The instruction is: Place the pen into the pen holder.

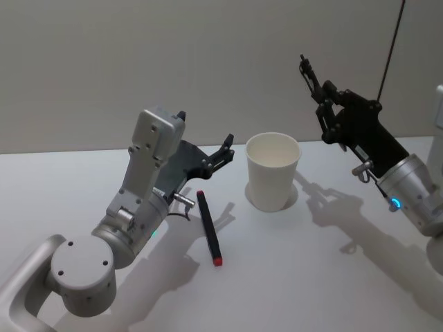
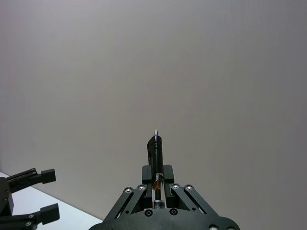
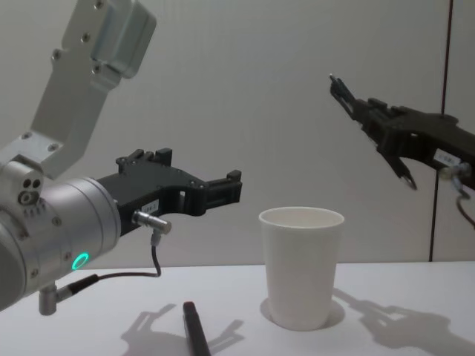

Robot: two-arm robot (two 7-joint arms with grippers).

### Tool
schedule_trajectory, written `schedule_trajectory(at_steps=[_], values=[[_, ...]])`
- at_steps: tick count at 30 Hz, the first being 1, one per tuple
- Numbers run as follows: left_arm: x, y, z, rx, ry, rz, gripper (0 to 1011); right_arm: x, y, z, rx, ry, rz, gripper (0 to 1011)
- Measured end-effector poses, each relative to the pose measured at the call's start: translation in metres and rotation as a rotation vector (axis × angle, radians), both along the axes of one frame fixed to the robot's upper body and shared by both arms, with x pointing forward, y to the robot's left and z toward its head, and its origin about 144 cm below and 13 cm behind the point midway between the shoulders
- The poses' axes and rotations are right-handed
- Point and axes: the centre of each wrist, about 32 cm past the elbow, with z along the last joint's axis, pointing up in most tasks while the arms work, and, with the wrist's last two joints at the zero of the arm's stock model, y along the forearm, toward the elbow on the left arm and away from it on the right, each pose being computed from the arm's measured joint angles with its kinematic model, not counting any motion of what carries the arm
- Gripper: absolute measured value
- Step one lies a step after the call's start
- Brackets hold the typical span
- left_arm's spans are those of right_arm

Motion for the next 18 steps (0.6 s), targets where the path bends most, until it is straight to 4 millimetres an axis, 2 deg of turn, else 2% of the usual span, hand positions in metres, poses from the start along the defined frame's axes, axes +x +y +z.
schedule_trajectory(at_steps=[18], values=[[0.000, 0.000, 0.000, 0.000, 0.000, 0.000, 1001, 0.020, 0.023, -0.013, 0.015, -0.055, 0.038, 134]])
